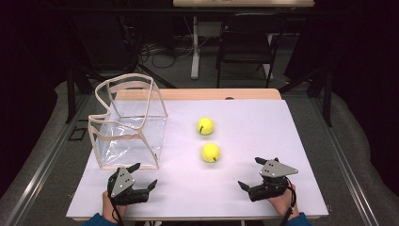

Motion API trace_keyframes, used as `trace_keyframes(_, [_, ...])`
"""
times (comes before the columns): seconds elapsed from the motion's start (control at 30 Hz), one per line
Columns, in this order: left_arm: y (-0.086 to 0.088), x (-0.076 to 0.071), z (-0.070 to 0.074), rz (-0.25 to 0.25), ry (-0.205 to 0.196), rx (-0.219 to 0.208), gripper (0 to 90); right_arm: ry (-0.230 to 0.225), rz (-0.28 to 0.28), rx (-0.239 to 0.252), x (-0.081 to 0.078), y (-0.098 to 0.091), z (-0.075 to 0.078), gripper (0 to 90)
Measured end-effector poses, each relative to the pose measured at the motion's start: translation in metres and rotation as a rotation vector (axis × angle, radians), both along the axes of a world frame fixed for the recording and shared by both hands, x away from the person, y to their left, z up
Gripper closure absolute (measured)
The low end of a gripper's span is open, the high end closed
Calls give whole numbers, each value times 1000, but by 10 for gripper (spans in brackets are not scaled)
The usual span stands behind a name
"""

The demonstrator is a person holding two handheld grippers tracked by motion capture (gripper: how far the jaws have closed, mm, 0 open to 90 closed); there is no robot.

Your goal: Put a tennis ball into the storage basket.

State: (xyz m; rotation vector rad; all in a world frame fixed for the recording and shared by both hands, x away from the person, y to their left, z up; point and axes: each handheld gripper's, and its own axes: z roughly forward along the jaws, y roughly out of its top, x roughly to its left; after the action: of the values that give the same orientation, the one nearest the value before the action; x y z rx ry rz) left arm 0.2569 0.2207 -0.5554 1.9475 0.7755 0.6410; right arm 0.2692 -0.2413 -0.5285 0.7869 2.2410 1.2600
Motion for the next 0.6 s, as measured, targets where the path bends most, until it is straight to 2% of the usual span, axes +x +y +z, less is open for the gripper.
trace_keyframes(0.4, [-1, 0, 0, 7, -5, 6, 161, 7, 16, -3, 2, 0, -1, 0])
trace_keyframes(0.6, [-1, 0, 0, 10, -4, 2, 161, 25, 16, -2, 5, 2, -1, 0])
